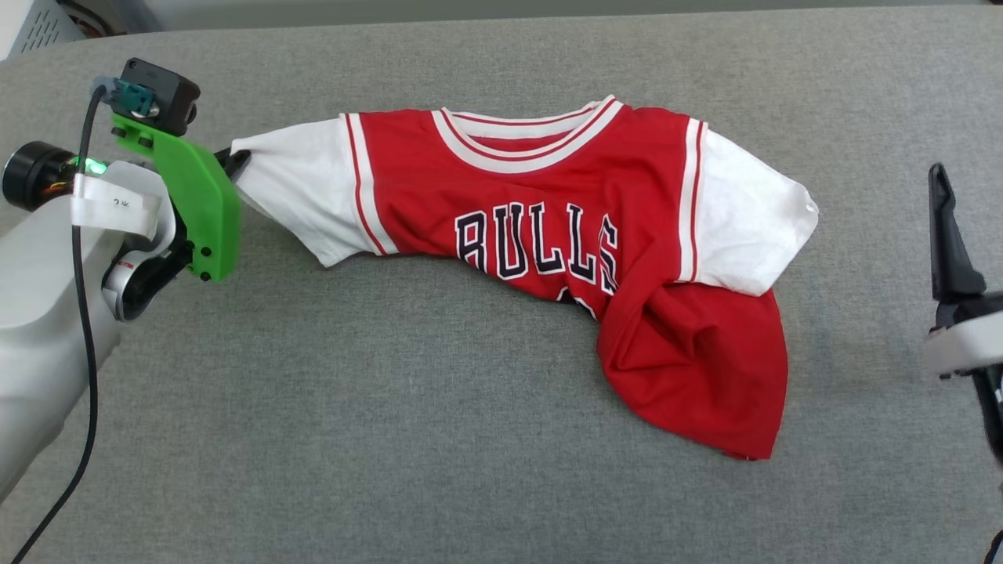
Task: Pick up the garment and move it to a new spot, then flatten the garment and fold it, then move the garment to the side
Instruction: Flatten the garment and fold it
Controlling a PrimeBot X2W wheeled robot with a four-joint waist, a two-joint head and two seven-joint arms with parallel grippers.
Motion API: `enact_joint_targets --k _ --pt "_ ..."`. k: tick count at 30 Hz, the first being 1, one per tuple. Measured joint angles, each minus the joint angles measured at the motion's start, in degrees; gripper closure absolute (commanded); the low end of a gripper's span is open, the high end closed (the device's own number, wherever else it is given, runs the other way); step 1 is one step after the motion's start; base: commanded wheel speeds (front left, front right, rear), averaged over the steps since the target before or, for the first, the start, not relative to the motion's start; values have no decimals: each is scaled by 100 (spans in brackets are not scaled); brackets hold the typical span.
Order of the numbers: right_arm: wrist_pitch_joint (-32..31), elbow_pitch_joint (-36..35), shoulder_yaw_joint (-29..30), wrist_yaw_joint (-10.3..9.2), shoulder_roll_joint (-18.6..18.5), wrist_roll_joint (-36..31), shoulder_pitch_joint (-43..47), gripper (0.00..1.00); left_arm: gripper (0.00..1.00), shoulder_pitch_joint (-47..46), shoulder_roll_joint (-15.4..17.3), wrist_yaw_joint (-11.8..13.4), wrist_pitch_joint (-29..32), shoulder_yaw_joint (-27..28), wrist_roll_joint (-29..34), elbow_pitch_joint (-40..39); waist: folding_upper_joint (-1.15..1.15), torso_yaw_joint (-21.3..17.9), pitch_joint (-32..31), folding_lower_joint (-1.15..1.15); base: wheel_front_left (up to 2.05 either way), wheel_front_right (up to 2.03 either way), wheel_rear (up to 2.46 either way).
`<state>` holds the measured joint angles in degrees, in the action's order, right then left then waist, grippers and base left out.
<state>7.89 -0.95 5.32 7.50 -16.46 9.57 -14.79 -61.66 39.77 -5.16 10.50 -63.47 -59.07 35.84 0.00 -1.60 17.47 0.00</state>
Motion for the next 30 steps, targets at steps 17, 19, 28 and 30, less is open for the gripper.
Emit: enact_joint_targets --k 17,19,28,30 --pt "-4625 715 -2327 1 -2347 2318 -1876 0 100 -27 -4 409 -469 58 350 -1139 0 395 248 0 0 0 0" --pt "-4959 886 -2444 1 -2391 2536 -2003 0 100 -46 -4 433 -505 66 363 -1232 0 434 317 0 0 0 0" --pt "-5303 1549 -2822 1 -2336 2805 -2609 0 100 -263 -27 516 -643 113 449 -1514 0 640 731 0 0 0 0" --pt "-5294 1703 -2922 1 -2249 2826 -2711 0 100 -305 -31 516 -650 120 464 -1533 0 686 838 0 0 0 0"
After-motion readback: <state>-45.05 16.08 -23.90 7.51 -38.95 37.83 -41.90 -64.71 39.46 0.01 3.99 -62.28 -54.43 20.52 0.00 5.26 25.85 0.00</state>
